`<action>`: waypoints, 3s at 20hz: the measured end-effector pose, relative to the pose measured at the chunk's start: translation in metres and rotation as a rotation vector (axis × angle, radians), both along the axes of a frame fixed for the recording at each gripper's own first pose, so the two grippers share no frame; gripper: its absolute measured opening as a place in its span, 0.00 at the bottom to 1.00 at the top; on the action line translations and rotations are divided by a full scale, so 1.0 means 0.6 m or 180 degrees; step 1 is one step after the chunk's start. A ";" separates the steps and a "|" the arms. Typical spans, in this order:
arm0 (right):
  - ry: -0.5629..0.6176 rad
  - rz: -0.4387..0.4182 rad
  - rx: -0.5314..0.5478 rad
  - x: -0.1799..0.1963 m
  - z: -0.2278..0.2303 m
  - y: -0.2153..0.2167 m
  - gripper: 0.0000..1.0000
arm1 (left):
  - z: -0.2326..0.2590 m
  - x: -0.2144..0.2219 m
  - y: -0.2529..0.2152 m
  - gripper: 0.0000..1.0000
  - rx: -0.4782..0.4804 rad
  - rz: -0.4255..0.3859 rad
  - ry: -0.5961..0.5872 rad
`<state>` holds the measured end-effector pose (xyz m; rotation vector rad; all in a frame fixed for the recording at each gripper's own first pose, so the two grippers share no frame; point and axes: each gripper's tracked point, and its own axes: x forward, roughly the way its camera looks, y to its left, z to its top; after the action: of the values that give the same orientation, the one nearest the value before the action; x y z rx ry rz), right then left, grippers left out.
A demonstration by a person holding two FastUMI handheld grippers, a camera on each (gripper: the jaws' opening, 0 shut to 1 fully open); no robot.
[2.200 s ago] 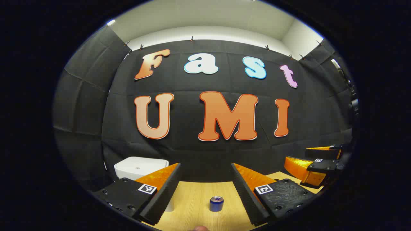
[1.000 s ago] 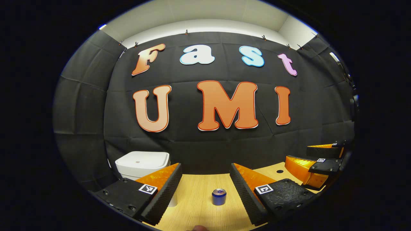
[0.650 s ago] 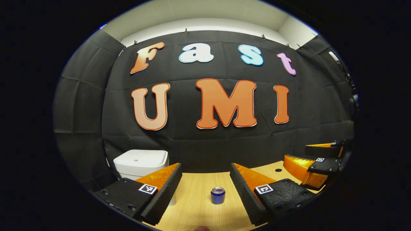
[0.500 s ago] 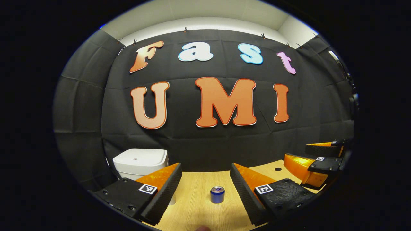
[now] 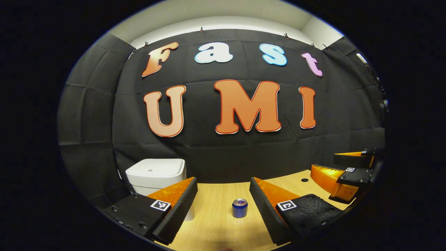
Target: Press the lid of the desktop garbage bin to open it, pick up the crumpled paper on the desktop and throw it into the bin, then pick up the pop can on the desktop and drop it into the bin, and finally close the garbage bin lid.
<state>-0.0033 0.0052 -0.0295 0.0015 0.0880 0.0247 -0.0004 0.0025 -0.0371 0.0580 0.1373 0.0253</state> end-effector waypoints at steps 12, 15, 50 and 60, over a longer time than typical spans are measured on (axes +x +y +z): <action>0.0085 -0.0011 -0.0004 0.002 -0.015 -0.003 0.94 | 0.004 0.016 0.065 0.86 0.0078 0.0223 0.0011; 0.0086 -0.0020 -0.0004 0.004 -0.015 -0.004 0.94 | 0.021 0.031 0.115 0.82 0.0194 0.0341 -0.0032; 0.0284 -0.0261 0.0095 0.031 -0.077 -0.050 0.94 | -0.135 0.237 0.451 0.01 -0.0501 0.0351 0.1908; 0.0255 -0.0257 0.0116 0.048 -0.068 -0.056 0.94 | 0.122 0.122 0.279 0.72 -0.0323 0.0255 -0.0006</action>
<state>0.0253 -0.0281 -0.0705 0.0425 0.1676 -0.0544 0.0731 0.1700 0.0363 -0.0490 0.1389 0.0981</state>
